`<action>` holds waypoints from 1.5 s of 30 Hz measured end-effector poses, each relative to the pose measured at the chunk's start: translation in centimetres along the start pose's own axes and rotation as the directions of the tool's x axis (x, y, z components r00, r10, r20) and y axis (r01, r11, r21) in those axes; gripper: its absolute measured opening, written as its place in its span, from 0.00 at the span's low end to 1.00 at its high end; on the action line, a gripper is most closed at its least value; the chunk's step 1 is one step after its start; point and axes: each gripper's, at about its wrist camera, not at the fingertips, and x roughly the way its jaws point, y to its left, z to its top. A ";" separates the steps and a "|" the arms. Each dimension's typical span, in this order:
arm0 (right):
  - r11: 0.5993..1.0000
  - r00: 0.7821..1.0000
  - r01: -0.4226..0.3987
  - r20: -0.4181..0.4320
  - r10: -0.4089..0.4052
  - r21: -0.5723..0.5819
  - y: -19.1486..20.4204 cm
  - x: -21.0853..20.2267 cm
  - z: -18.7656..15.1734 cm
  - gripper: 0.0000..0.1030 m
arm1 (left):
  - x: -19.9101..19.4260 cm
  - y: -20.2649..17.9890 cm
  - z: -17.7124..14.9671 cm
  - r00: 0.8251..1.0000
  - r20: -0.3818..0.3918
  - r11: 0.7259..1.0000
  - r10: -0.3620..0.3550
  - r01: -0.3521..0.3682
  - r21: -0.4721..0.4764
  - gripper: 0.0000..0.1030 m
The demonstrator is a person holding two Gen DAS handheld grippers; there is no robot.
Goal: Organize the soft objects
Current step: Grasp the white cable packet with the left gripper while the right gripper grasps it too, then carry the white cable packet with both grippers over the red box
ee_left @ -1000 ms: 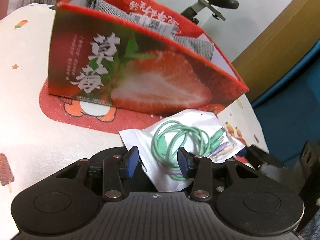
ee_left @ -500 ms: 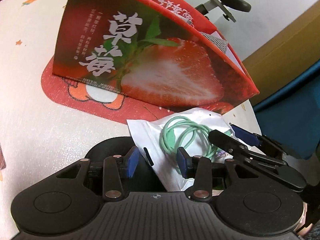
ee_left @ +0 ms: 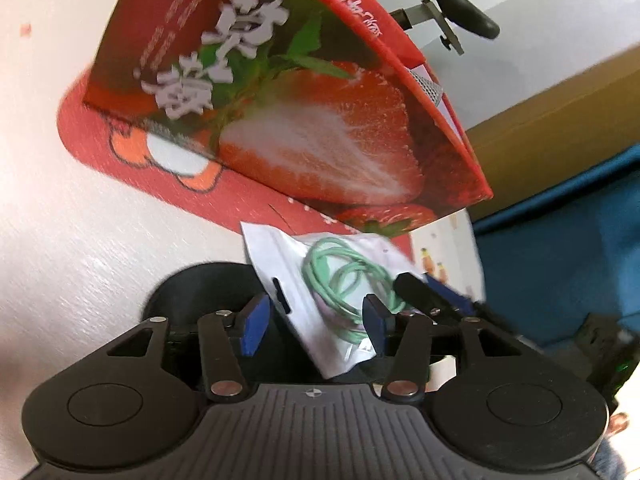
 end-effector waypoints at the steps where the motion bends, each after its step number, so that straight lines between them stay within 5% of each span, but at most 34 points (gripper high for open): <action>1: 1.000 1.000 -0.006 0.000 0.006 0.018 -0.2 0.0 -0.1 0.49 | 0.5 0.1 0.0 1.000 -0.003 1.000 -0.019 0.019 -0.023 0.52; 12: 0.996 0.999 -0.040 -0.028 0.042 0.077 -1.0 0.2 -0.2 0.49 | 2.7 0.1 0.4 1.000 0.004 1.000 -0.005 0.005 -0.022 0.27; 19: 0.993 0.993 -0.074 -0.079 0.082 0.096 -1.0 0.5 0.7 0.53 | 2.3 -0.7 0.0 0.999 0.029 0.998 0.033 -0.034 0.050 0.25; 23: 0.969 0.973 -0.158 -0.138 0.186 0.190 -2.0 1.4 1.2 0.51 | 3.0 -0.9 -0.2 0.998 0.032 0.997 0.050 -0.052 0.065 0.24; 34: 0.995 0.985 -0.095 -0.145 0.095 0.005 0.4 -0.4 3.0 0.50 | 0.2 -3.1 -0.3 0.990 0.118 0.983 0.074 -0.093 0.160 0.14; 45: 0.988 0.995 -0.089 -0.052 0.083 -0.124 4.2 -3.5 5.1 0.49 | -5.3 -6.0 0.0 0.955 0.280 0.955 0.095 -0.167 0.245 0.10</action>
